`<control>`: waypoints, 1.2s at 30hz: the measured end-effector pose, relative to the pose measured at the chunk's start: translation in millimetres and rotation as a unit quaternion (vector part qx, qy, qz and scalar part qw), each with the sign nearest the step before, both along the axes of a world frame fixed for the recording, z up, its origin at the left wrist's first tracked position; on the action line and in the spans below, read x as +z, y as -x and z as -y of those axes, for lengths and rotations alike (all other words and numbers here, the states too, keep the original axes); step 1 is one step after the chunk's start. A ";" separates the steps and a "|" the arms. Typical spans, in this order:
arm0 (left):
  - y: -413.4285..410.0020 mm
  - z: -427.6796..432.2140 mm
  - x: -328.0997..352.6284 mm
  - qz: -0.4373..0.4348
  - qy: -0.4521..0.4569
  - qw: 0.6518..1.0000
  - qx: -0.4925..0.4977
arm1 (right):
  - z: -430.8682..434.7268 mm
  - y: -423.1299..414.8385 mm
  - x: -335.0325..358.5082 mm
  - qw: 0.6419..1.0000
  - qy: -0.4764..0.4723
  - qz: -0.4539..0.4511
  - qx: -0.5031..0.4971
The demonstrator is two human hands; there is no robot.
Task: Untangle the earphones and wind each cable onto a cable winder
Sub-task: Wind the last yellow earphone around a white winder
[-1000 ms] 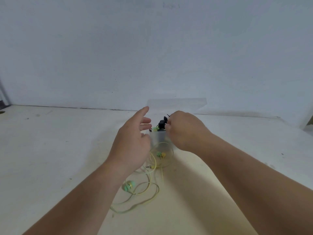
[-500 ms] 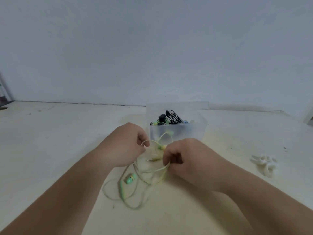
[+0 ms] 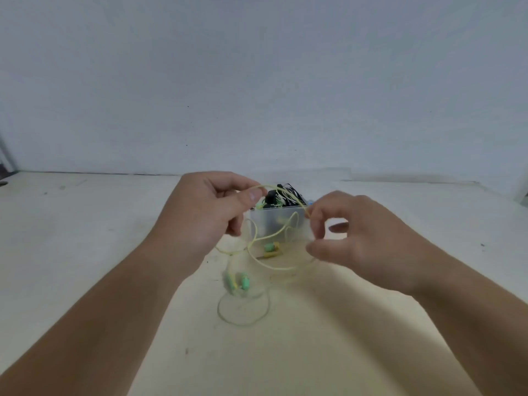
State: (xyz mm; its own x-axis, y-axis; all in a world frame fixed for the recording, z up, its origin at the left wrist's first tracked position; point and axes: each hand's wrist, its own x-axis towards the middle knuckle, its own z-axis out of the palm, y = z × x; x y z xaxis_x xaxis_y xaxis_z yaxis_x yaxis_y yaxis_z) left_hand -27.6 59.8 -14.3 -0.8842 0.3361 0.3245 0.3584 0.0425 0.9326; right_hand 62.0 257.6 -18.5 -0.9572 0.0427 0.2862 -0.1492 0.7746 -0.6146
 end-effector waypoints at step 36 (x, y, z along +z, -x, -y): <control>21.7 23.0 8.3 0.147 -0.038 0.982 0.114 | -72.6 -7.1 21.7 0.951 0.020 0.097 -0.294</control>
